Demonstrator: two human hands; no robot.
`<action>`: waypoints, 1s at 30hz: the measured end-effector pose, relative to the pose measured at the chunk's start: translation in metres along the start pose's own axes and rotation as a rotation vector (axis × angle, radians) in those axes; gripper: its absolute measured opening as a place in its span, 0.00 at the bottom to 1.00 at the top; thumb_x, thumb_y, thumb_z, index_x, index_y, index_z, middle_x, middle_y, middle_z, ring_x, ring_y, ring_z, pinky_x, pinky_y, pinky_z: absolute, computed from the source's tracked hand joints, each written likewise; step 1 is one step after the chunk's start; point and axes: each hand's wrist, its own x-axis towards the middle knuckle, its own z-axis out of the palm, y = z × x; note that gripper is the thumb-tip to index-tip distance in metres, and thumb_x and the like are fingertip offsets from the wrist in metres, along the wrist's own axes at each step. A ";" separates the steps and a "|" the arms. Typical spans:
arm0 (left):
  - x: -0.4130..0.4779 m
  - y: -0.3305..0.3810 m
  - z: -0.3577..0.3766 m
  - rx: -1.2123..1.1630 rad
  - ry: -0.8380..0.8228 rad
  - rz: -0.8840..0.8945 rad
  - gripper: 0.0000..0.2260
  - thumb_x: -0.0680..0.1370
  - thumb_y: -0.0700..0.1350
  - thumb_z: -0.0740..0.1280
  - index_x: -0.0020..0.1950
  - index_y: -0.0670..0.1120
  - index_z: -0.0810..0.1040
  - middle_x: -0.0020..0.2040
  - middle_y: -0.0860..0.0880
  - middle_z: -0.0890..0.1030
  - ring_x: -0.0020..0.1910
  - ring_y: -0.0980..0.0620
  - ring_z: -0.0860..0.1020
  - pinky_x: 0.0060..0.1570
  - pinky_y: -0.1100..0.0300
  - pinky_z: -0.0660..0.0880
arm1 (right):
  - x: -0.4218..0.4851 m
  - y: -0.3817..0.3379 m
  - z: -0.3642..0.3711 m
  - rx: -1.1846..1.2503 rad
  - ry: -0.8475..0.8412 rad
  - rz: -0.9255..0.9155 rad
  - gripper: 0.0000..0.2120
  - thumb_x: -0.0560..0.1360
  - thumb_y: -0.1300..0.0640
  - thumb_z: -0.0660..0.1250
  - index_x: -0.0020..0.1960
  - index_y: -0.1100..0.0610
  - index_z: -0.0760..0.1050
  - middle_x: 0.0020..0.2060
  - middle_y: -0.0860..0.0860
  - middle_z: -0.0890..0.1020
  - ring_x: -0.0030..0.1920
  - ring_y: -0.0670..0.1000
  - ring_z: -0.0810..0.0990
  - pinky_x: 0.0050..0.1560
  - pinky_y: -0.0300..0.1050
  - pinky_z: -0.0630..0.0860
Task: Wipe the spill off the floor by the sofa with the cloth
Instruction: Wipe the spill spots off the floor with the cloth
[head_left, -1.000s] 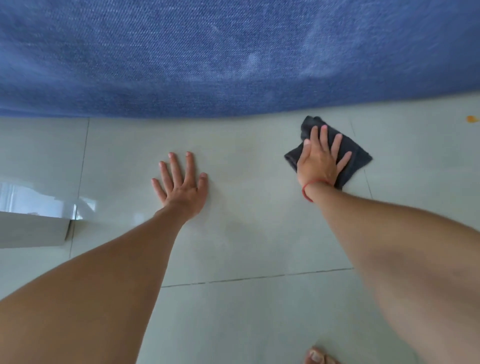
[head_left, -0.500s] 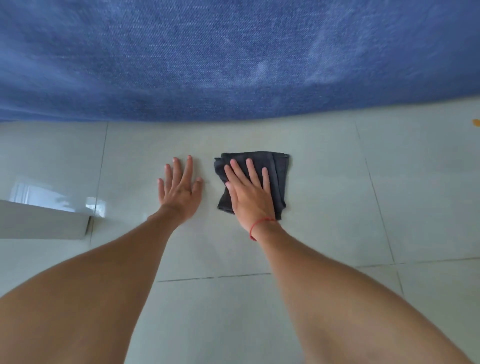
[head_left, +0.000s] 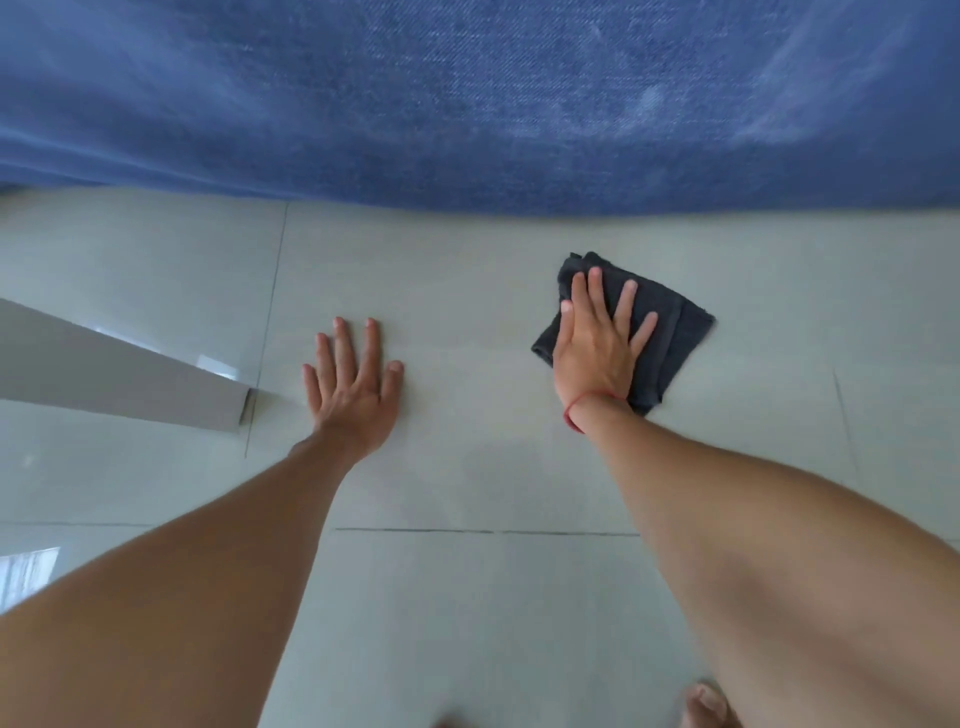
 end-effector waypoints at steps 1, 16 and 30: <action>0.001 -0.001 0.000 -0.003 -0.002 0.004 0.26 0.82 0.56 0.47 0.78 0.57 0.40 0.79 0.50 0.36 0.78 0.48 0.36 0.75 0.49 0.36 | 0.000 -0.016 0.006 -0.014 -0.020 -0.053 0.22 0.83 0.49 0.46 0.77 0.48 0.55 0.77 0.42 0.54 0.78 0.55 0.46 0.75 0.63 0.39; -0.019 -0.054 -0.015 0.001 0.029 -0.048 0.26 0.83 0.53 0.46 0.79 0.52 0.39 0.79 0.47 0.38 0.78 0.46 0.38 0.76 0.50 0.38 | -0.064 0.002 0.007 -0.157 -0.175 -0.414 0.26 0.80 0.47 0.41 0.76 0.50 0.57 0.77 0.44 0.59 0.78 0.53 0.53 0.76 0.55 0.46; -0.014 -0.060 -0.013 -0.017 -0.017 -0.047 0.27 0.83 0.52 0.45 0.78 0.50 0.36 0.79 0.48 0.35 0.78 0.47 0.35 0.76 0.51 0.36 | -0.048 -0.125 0.046 -0.097 -0.189 -0.541 0.22 0.82 0.51 0.49 0.74 0.52 0.63 0.75 0.45 0.63 0.77 0.61 0.55 0.72 0.68 0.49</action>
